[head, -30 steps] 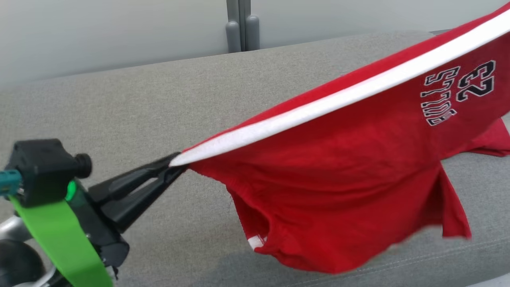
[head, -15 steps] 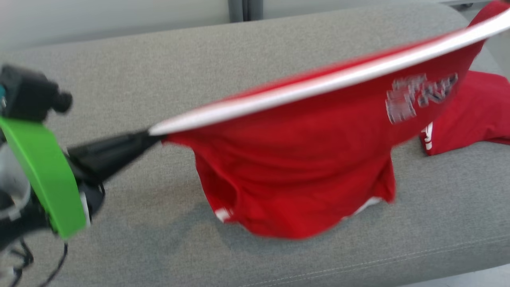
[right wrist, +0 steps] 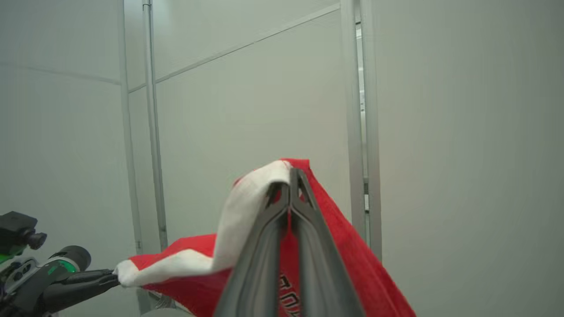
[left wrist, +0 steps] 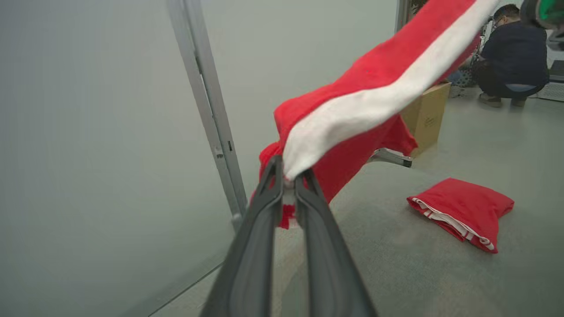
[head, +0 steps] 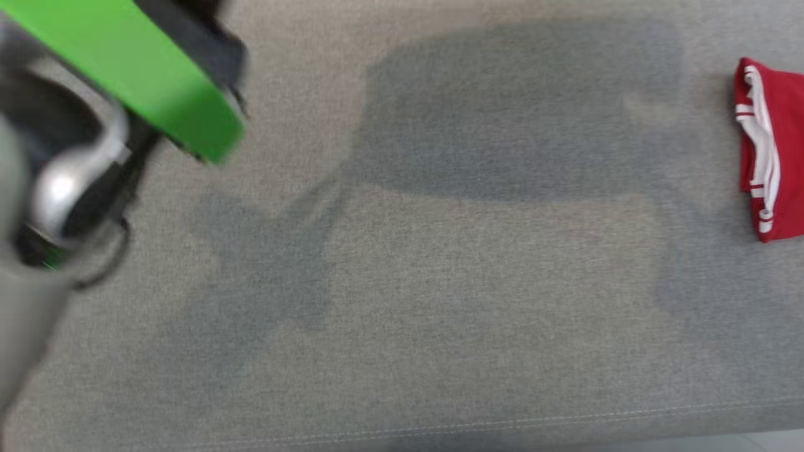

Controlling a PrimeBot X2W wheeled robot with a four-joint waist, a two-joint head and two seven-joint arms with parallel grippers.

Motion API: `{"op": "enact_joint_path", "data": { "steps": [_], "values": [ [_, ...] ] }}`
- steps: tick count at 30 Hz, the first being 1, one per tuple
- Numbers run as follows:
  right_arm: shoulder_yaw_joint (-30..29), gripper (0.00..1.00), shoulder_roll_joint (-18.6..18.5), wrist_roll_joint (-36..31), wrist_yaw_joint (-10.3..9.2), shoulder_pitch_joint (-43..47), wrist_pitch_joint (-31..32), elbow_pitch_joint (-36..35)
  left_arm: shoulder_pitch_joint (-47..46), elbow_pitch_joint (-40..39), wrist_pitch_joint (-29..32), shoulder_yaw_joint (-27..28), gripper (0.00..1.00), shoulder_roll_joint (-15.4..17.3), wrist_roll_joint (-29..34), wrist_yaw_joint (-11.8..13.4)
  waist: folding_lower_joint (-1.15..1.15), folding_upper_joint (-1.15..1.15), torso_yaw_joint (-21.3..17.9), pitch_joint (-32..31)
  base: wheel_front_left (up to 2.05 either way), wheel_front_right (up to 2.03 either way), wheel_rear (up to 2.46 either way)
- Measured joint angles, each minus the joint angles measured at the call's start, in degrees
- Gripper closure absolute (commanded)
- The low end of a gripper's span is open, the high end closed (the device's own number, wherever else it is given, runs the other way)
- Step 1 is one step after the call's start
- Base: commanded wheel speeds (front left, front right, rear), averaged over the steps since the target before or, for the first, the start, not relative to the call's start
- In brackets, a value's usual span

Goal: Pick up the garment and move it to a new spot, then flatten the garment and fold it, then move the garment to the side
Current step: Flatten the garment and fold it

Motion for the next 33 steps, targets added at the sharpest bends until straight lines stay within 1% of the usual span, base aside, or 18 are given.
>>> {"op": "enact_joint_path", "data": {
  "steps": [2,3,6,8,10,11,13,15,19,23,26,31,33],
  "values": [
    [4.22,1.00,1.54,-2.58,0.08,3.04,-0.37,-1.69,4.11,-0.96,-3.08,-2.27,1.00,-1.43,1.58,-0.82,0.00,0.00,0.66,1.60,0.00,0.00,0.00],
    [5.72,1.00,1.98,-3.37,0.31,5.70,-0.58,-2.63,6.62,-1.53,-4.34,-3.78,1.00,-1.38,2.90,-1.64,0.00,0.00,0.91,2.41,0.00,0.00,0.00],
    [9.25,1.00,2.24,-5.66,0.55,15.99,-2.13,-3.07,15.96,-1.58,-9.28,-6.72,1.00,-1.83,4.86,-1.94,0.00,0.00,1.47,4.86,0.00,0.00,0.00],
    [12.40,1.00,3.81,-7.25,0.49,24.19,-3.97,-0.51,22.83,1.52,-13.44,-8.47,1.00,-2.29,6.61,-1.90,0.00,0.00,1.72,6.35,0.00,0.00,0.00],
    [15.75,1.00,5.90,-7.58,0.42,32.59,-5.53,2.68,29.27,5.30,-16.50,-10.12,1.00,-1.97,7.75,-1.87,0.00,0.00,1.91,7.39,0.00,0.00,0.00],
    [17.63,1.00,6.26,-8.42,0.42,36.11,-5.91,3.92,31.97,7.01,-18.48,-9.96,1.00,-2.04,8.17,-1.42,0.00,0.00,1.96,7.63,0.00,0.00,0.00],
    [19.33,1.00,8.17,-8.65,0.14,41.22,-8.00,6.35,35.32,9.54,-21.46,-9.92,1.00,-1.96,8.79,-0.99,0.00,0.00,1.97,7.42,0.00,0.00,0.00],
    [21.15,1.00,8.88,-9.32,0.14,43.53,-9.22,7.98,37.04,11.20,-24.64,-8.91,1.00,-2.54,8.51,-0.11,0.00,0.00,1.96,6.83,0.00,0.00,0.00],
    [22.26,1.00,8.83,-10.80,0.33,43.91,-11.12,10.50,38.15,13.33,-28.54,-8.46,1.00,-2.70,8.53,-0.14,0.00,0.00,1.47,4.95,0.00,0.00,0.00],
    [22.49,1.00,7.70,-12.36,0.60,44.53,-11.98,12.00,38.70,15.02,-31.00,-9.42,1.00,-3.57,8.54,-0.73,0.00,0.00,0.62,2.39,0.00,0.00,0.00],
    [22.73,1.00,5.78,-13.27,0.59,45.61,-11.89,12.74,39.67,15.52,-32.20,-11.11,1.00,-4.41,8.64,-1.41,0.00,0.00,0.13,0.55,0.00,0.00,0.00],
    [23.85,1.00,1.24,-13.78,0.55,49.81,-10.48,15.58,42.14,18.46,-33.65,-14.37,1.00,-4.77,9.68,-2.49,0.00,0.00,-0.35,-2.17,0.00,0.00,0.00],
    [24.32,1.00,0.99,-13.73,0.51,51.08,-10.14,16.59,43.15,19.86,-33.79,-15.11,1.00,-5.06,9.72,-2.79,0.00,0.00,-0.48,-2.74,0.00,0.00,0.00]
  ]
}}
